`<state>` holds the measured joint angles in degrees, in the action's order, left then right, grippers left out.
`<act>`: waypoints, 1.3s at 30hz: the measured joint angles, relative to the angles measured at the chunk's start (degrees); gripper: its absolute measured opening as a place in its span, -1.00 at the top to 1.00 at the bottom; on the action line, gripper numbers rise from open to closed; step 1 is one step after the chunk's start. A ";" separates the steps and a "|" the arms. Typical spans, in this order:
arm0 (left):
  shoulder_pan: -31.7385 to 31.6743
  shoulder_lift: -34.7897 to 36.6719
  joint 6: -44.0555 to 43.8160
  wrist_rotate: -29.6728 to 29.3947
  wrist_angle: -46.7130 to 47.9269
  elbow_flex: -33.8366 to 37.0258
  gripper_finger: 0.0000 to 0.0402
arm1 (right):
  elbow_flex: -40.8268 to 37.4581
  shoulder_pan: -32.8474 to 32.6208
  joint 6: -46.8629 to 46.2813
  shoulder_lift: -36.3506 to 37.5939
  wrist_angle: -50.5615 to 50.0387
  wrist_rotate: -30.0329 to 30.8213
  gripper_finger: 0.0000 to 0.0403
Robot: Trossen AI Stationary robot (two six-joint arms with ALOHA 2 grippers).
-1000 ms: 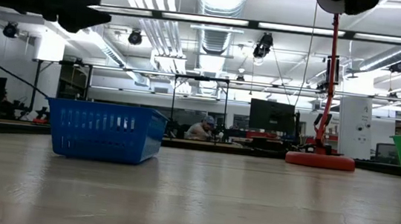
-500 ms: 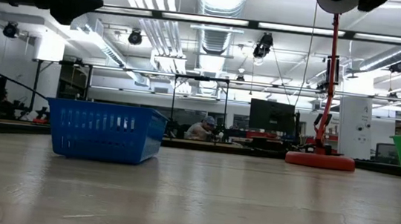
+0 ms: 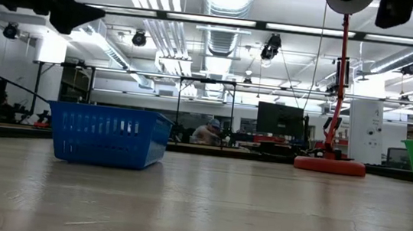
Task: Pick & Place Office items
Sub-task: Return to Home Position
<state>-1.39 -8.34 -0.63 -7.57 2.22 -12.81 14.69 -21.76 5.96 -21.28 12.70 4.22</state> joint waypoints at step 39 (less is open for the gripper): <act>-0.04 8.39 -5.20 -2.96 4.67 5.33 -0.92 | -7.63 0.43 4.92 21.28 -14.80 -3.07 -0.11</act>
<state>-1.43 0.05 -5.82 -10.52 6.89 -7.48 7.06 -21.33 10.88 0.00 -2.11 1.16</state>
